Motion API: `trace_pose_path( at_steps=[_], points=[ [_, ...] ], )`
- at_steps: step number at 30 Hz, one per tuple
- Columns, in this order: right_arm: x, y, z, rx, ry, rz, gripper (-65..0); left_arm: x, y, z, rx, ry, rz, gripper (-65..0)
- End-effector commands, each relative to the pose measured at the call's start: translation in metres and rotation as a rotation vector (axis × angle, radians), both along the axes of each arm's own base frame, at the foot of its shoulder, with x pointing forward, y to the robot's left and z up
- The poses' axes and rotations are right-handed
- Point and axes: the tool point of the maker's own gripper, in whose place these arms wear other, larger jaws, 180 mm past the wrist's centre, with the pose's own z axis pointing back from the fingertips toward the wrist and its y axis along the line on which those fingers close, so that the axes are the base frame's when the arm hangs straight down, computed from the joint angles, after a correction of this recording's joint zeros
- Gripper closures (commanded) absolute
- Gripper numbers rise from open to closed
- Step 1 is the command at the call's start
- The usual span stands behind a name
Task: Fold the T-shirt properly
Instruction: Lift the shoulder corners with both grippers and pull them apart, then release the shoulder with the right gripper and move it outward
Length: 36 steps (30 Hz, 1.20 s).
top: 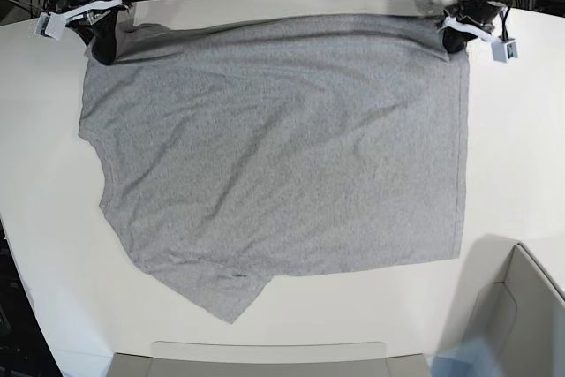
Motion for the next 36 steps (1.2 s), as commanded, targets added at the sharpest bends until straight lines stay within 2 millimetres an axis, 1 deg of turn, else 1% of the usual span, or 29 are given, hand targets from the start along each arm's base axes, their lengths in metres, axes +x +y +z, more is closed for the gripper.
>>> trace_pose_path(
  at_steps=[1, 4, 7, 9, 13, 15, 22, 24, 26, 28, 30, 32, 34, 36],
  points=[
    [0.007, -0.001, 0.015, -0.021, -0.056, 0.007, 0.0, 0.002, 0.005, 0.008, 0.016, -0.022, 0.004, 0.0],
    [0.016, 0.001, 0.019, -0.066, -0.068, 0.028, 0.0, 0.005, 0.005, 0.016, 0.035, -0.032, -0.009, 0.0],
    [0.026, 0.006, 0.021, -0.092, -0.045, 0.067, 0.0, 0.013, 0.004, 0.030, 0.068, -0.067, -0.024, 0.0],
    [0.033, 0.006, 0.022, -0.108, -0.026, 0.085, 0.0, 0.016, 0.003, 0.034, 0.075, -0.078, -0.021, 0.0],
    [0.049, 0.004, 0.024, -0.133, -0.006, 0.108, 0.0, 0.036, 0.009, 0.041, 0.053, -0.113, 0.059, 0.0],
    [0.057, 0.002, 0.026, -0.173, -0.002, 0.121, 0.0, 0.042, 0.010, 0.044, 0.042, -0.127, 0.080, 0.0],
    [0.084, -0.004, 0.035, -0.298, -0.024, 0.123, 0.0, 0.069, 0.012, 0.057, 0.034, -0.193, 0.100, 0.0],
    [0.089, -0.008, 0.034, -0.326, -0.019, 0.118, 0.0, 0.077, 0.014, 0.059, 0.010, -0.194, 0.133, 0.0],
    [0.098, -0.006, 0.035, -0.358, -0.022, 0.131, 0.0, 0.087, 0.015, 0.065, -0.002, -0.204, 0.141, 0.0],
    [0.105, -0.004, 0.028, -0.388, -0.002, 0.145, 0.0, 0.098, 0.018, 0.070, -0.004, -0.216, 0.132, 0.0],
    [0.113, -0.003, 0.022, -0.406, 0.011, 0.156, 0.0, 0.108, 0.023, 0.066, -0.023, -0.210, 0.131, 0.0],
    [0.120, -0.001, 0.013, -0.421, 0.029, 0.168, 0.0, 0.114, 0.030, 0.056, -0.051, -0.189, 0.138, 0.0],
    [0.127, -0.001, 0.008, -0.439, 0.043, 0.173, 0.0, 0.121, 0.031, 0.044, -0.081, -0.167, 0.130, 0.0],
    [0.135, -0.001, 0.003, -0.453, 0.053, 0.178, 0.0, 0.129, 0.032, 0.042, -0.079, -0.160, 0.106, 0.0]
  ],
)
